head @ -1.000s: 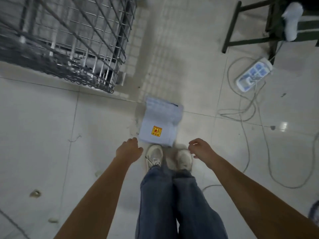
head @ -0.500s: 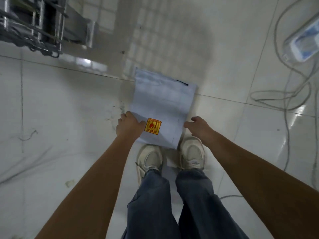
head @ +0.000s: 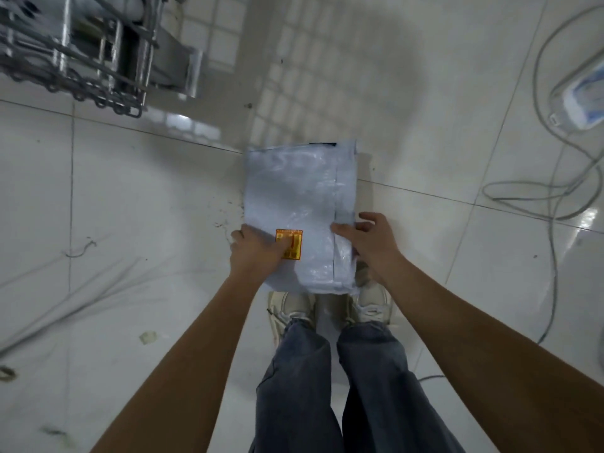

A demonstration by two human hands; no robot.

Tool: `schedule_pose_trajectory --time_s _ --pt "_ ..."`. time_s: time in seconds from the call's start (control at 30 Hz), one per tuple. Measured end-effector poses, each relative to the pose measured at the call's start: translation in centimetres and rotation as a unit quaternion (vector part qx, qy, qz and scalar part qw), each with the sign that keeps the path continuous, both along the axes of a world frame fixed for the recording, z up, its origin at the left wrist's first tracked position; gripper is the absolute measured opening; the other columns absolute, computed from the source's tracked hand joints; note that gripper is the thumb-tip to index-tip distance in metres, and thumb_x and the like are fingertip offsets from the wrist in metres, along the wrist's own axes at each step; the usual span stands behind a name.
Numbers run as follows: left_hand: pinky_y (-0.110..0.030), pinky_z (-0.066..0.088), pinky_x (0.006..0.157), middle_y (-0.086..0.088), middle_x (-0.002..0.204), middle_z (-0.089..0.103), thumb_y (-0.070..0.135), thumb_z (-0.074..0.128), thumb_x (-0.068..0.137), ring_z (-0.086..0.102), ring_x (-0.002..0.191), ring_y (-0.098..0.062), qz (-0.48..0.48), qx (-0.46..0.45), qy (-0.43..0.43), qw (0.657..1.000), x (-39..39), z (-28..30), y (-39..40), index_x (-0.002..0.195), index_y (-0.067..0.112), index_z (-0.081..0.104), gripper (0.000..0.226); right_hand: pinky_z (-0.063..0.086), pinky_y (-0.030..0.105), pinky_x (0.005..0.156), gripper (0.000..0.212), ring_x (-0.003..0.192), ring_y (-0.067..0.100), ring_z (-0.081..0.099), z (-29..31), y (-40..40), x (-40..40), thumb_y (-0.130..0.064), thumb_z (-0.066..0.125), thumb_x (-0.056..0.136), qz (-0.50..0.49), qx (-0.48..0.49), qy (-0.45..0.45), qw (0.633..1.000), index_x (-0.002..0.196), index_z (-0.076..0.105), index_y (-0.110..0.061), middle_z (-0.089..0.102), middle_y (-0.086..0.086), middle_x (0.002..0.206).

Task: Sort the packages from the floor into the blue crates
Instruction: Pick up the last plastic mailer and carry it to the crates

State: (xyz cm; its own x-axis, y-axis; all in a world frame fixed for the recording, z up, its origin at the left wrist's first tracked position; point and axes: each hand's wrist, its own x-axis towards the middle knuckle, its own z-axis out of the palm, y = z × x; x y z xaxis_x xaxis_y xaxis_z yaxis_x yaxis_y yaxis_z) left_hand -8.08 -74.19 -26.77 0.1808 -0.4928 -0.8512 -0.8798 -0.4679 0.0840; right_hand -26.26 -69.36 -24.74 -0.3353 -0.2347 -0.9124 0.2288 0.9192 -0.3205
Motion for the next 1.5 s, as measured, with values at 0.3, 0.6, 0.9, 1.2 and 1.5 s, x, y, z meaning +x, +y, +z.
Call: schedule_pose_trajectory --time_s 0.3,0.6,0.9,1.2,1.5 --pt "-0.044 0.044 0.098 -0.018 0.141 0.033 0.039 0.08 0.063 0.044 0.124 -0.034 0.054 -0.072 0.183 0.979 -6.9 7.6 2.3 0.143 0.005 0.018 0.107 0.055 0.031 0.072 0.029 0.087 0.024 0.064 7.3 -2.6 1.3 -0.022 0.058 0.09 0.045 -0.062 -0.066 0.995 0.109 0.065 -0.003 0.068 0.017 0.108" --pt "-0.032 0.049 0.072 -0.011 0.101 0.063 0.009 0.063 0.079 0.062 0.089 -0.028 0.331 -0.129 0.188 0.916 -2.1 11.5 0.9 0.106 0.009 0.056 0.028 0.045 0.033 0.085 0.037 0.094 0.023 0.057 11.0 -2.3 1.8 -0.021 0.047 0.095 0.111 -0.082 -0.013 0.99 0.125 0.054 -0.001 0.061 0.004 0.1" --pt "-0.029 0.054 0.057 0.0 0.078 0.07 0.001 0.049 0.048 0.067 0.071 -0.017 0.462 -0.004 0.41 0.786 6.1 22.7 1.3 0.086 0.02 0.069 0.048 0.038 0.037 0.1 0.081 0.114 0.02 0.054 21.2 -2.8 -3.1 -0.046 0.065 0.082 0.144 -0.067 -0.043 0.986 0.147 0.025 -0.021 0.046 0.003 0.141" --pt "-0.037 0.057 0.063 -0.012 0.094 0.073 0.013 0.062 0.053 0.071 0.082 -0.03 0.463 0.0 0.479 0.746 8.4 40.4 0.4 0.103 0.016 0.068 0.05 0.055 0.017 0.062 0.025 0.082 0.007 0.071 39.0 -4.0 2.3 -0.039 0.062 0.085 0.106 -0.202 -0.061 0.972 0.103 0.064 -0.022 0.075 -0.006 0.092" --pt "-0.03 0.057 0.065 -0.008 0.109 0.072 0.053 0.066 0.069 0.07 0.096 -0.024 0.478 -0.118 0.5 0.713 12.5 59.9 -0.2 0.123 0.018 0.059 0.064 0.055 0.016 0.064 0.016 0.083 0.003 0.069 59.1 -5.8 7.3 -0.044 0.058 0.087 0.174 -0.353 0.036 0.919 0.095 0.061 -0.03 0.07 -0.01 0.096"
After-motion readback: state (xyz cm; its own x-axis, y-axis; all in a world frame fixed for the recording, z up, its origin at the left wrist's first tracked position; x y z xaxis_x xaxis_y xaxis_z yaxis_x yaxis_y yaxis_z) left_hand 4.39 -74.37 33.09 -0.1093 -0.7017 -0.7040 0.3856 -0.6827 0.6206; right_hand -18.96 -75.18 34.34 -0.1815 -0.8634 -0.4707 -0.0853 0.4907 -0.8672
